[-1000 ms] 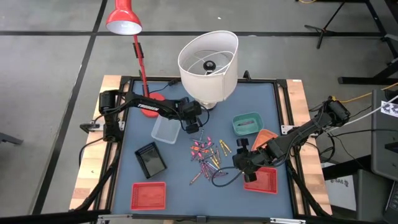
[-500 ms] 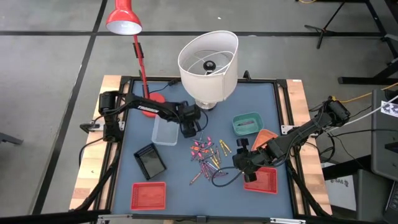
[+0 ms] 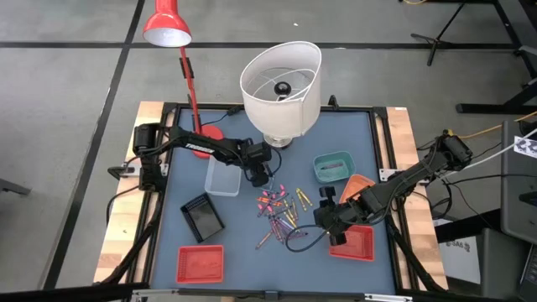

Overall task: Sort crayons
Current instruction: Put the violet crayon into the green bin

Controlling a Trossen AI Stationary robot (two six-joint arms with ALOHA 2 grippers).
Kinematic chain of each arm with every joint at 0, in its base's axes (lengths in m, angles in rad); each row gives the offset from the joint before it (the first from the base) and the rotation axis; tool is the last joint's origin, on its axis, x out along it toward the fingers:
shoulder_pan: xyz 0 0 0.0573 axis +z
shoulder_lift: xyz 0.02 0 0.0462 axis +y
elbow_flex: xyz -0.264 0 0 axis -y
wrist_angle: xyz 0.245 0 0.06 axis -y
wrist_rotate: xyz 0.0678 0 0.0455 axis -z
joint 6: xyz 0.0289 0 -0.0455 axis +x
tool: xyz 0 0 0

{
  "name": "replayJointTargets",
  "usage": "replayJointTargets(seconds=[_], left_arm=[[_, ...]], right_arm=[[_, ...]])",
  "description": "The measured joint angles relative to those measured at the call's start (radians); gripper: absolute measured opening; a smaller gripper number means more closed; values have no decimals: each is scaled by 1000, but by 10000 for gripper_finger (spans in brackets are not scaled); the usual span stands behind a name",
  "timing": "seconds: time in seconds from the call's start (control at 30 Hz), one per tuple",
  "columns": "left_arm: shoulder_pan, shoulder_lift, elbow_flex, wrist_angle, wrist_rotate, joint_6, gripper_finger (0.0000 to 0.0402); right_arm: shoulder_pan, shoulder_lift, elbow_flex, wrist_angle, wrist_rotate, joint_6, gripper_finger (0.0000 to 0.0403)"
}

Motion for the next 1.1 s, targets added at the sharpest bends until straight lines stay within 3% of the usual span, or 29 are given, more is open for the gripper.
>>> replayJointTargets(seconds=[0.7, 1.1], left_arm=[[-34, 1, 0, 4, 0, -64, 123], [-39, 79, 4, 10, 11, -61, 122]], right_arm=[[0, 0, 0, 0, 0, 0, 156], [0, 0, 0, 0, 0, 7, 156]])
